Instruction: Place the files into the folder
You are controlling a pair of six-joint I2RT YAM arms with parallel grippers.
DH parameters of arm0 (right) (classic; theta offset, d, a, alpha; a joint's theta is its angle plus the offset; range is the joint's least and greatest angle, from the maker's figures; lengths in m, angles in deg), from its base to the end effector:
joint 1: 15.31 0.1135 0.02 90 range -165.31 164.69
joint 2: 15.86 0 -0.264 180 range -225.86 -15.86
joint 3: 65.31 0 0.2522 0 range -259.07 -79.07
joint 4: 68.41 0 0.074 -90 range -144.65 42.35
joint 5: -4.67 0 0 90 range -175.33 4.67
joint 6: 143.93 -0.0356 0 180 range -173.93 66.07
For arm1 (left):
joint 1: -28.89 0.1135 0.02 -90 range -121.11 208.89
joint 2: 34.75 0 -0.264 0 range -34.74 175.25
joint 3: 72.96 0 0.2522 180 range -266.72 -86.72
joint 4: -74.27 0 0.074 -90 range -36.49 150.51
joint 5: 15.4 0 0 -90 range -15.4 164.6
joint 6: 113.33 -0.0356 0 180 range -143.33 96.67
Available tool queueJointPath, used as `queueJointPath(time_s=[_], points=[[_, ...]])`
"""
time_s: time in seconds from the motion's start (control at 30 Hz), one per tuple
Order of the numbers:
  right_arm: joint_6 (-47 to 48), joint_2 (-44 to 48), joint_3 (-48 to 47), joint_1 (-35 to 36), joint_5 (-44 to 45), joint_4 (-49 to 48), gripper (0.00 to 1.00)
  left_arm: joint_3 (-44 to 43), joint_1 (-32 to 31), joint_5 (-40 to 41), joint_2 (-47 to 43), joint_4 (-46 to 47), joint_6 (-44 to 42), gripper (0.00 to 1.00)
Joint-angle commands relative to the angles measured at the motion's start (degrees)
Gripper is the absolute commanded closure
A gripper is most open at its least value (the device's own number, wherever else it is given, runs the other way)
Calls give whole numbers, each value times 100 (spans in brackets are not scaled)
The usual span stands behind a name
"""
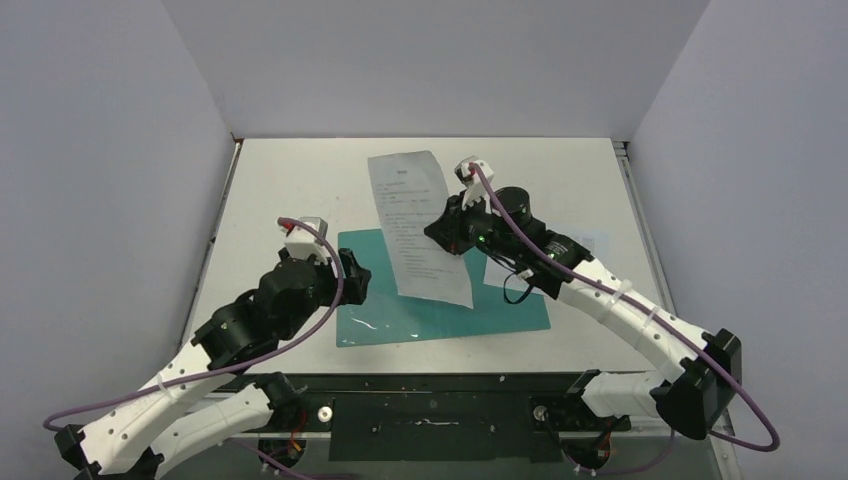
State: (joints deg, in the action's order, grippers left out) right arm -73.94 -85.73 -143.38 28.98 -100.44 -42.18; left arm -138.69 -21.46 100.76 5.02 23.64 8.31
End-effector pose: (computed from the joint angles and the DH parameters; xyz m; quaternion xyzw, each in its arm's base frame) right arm 0.1952 0.2034 0.3638 -0.2442 0.7680 0.4000 0.4365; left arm 0.1015 -0.0979 0.3486 0.0128 0.8289 -0.2011 0.5218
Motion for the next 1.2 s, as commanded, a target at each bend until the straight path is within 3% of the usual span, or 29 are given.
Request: queueJointPath(time_s=[0.0,0.17,0.37,1.17], points=[[-668,-342,-53,-480,-264,-1027,95,354,441,-279,56,582,448,18],[-832,-820,-60,-804,-436,-1359,95,1085,1651,-1381,149,1059,809,18],[-675,-1213,71,-994,-524,-1619,95,1994,2530,-1797,134,1551,1505,13],[-364,-1765,1228,-1284,-1646,-2906,95,3430,3022,-2072,925,2744,2040,3]])
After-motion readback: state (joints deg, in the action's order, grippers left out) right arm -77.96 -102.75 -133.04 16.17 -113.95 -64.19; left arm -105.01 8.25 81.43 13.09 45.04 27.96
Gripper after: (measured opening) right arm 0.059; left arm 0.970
